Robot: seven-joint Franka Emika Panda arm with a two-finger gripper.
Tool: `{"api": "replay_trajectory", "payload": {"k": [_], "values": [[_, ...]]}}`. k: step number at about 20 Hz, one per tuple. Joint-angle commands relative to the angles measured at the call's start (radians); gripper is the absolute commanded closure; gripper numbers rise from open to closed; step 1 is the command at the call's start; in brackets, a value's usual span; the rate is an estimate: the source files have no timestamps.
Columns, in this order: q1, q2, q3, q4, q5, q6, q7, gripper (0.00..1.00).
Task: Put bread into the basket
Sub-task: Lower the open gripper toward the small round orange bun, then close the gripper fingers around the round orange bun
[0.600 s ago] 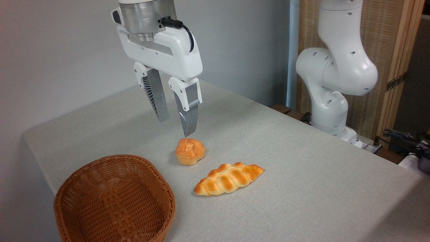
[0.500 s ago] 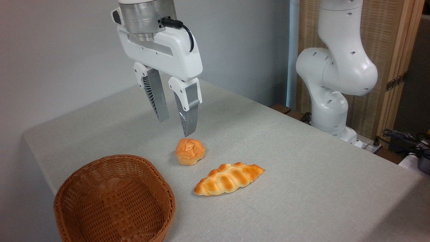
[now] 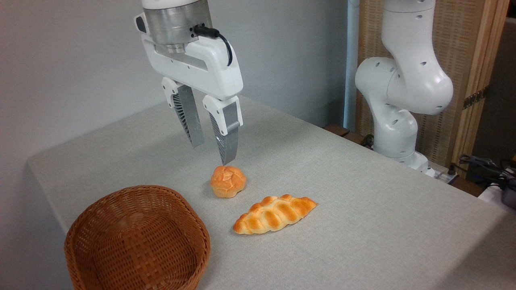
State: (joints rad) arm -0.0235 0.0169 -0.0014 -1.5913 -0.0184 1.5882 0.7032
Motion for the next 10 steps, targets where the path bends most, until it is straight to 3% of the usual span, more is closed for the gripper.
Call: {"api": "replay_trajectory", "payload": {"k": [1, 6, 10], "values": [[0.0, -0.009, -0.046, -0.067, -0.04, 0.024, 0.009, 0.0], [-0.006, -0.035, -0.11, -0.199, -0.04, 0.093, 0.007, 0.0], [-0.059, -0.084, -0.117, -0.364, -0.041, 0.24, 0.005, 0.0]]}}
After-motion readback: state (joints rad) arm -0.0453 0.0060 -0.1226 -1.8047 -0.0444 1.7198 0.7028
